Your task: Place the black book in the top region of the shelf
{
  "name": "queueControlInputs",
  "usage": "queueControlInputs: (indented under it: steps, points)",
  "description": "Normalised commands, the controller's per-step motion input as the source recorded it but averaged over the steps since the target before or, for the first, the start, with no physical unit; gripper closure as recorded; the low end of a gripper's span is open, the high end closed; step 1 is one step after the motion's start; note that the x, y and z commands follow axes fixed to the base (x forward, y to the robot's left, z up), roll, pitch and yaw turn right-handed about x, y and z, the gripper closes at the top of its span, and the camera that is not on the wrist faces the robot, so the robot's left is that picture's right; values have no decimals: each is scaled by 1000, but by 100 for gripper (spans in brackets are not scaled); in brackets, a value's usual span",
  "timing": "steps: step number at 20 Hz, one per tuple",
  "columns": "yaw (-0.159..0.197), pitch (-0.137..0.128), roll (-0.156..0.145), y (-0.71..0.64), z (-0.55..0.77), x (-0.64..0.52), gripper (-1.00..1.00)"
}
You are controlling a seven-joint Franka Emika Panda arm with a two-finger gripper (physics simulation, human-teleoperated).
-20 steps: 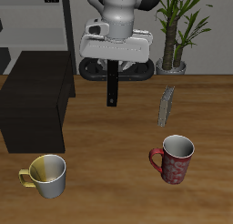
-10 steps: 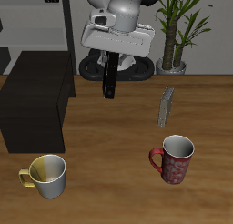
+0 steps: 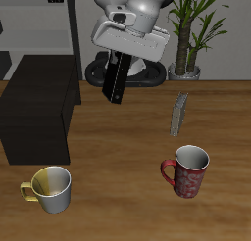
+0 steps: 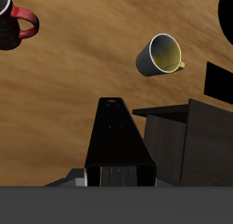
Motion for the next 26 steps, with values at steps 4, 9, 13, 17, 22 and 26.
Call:
queueControlInputs:
  steps: [4, 9, 13, 17, 22, 26]
  points:
    - [42, -9, -112, 58, -37, -18, 100]
    - [26, 1, -77, 58, -50, 51, 100]
    - [-61, -11, -133, -30, 38, 35, 100]
    - [-25, 38, -62, 55, -156, -57, 100]
    - [-25, 47, -64, 51, -252, -37, 100]
    - [1, 23, -3, 270, -193, -78, 100]
